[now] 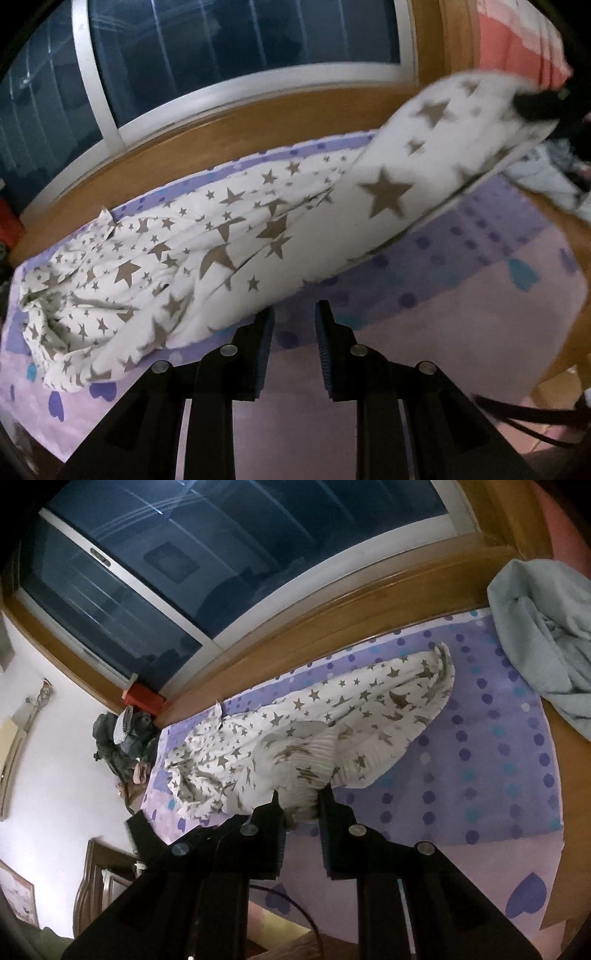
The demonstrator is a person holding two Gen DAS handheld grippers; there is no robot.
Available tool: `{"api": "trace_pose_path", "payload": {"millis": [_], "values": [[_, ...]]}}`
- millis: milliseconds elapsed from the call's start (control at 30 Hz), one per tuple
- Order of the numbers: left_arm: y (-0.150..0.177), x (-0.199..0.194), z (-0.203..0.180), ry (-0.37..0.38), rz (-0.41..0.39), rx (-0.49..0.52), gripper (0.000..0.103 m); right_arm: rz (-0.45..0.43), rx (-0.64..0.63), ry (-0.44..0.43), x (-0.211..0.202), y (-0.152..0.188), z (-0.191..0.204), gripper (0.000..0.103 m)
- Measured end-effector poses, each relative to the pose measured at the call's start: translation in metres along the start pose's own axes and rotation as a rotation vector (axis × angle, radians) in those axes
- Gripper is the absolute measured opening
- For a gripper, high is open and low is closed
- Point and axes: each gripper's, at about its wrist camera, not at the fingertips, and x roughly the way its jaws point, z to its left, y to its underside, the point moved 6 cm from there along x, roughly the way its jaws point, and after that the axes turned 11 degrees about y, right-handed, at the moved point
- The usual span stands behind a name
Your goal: Fold clothes
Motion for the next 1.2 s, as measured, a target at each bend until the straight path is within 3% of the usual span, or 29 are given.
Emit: {"api": "trace_pose_path", "payload": {"millis": [200, 233, 267, 300, 500, 667, 800, 867, 933, 1100, 1200], "values": [[-0.014, 0.005, -0.002, -0.108, -0.061, 0.064, 0.022, -0.008, 0.018, -0.05, -0.016, -0.002, 0.0, 0.014], [-0.018, 0.002, -0.001, -0.104, -0.064, 0.07, 0.018, -0.014, 0.008, -0.05, -0.02, -0.003, 0.002, 0.014], [-0.022, -0.001, 0.0, -0.101, -0.067, 0.075, 0.001, -0.019, -0.002, -0.043, -0.024, -0.003, 0.002, 0.014], [-0.026, -0.006, 0.0, -0.089, -0.071, 0.081, 0.0, -0.023, -0.014, -0.028, -0.027, -0.003, 0.002, 0.014], [-0.031, -0.078, -0.021, 0.114, -0.1, 0.118, 0.0, 0.009, -0.076, 0.09, -0.048, 0.012, -0.023, 0.014], [-0.014, -0.085, -0.037, 0.275, -0.009, 0.044, 0.0, 0.134, -0.111, 0.225, -0.026, 0.057, -0.067, 0.014], [0.005, -0.064, -0.028, 0.252, 0.106, -0.045, 0.008, 0.221, -0.139, 0.341, -0.004, 0.092, -0.101, 0.021], [0.014, -0.055, -0.022, 0.238, 0.157, -0.087, 0.008, 0.19, -0.146, 0.38, 0.0, 0.099, -0.108, 0.026], [0.017, -0.055, -0.007, 0.202, 0.156, -0.116, 0.009, 0.137, -0.17, 0.43, -0.011, 0.097, -0.107, 0.042], [0.021, -0.066, 0.037, 0.102, 0.134, -0.185, 0.02, 0.034, -0.252, 0.467, -0.044, 0.089, -0.091, 0.044], [0.024, -0.069, 0.066, 0.045, 0.134, -0.233, 0.02, -0.007, -0.298, 0.465, -0.044, 0.083, -0.067, 0.045]]}}
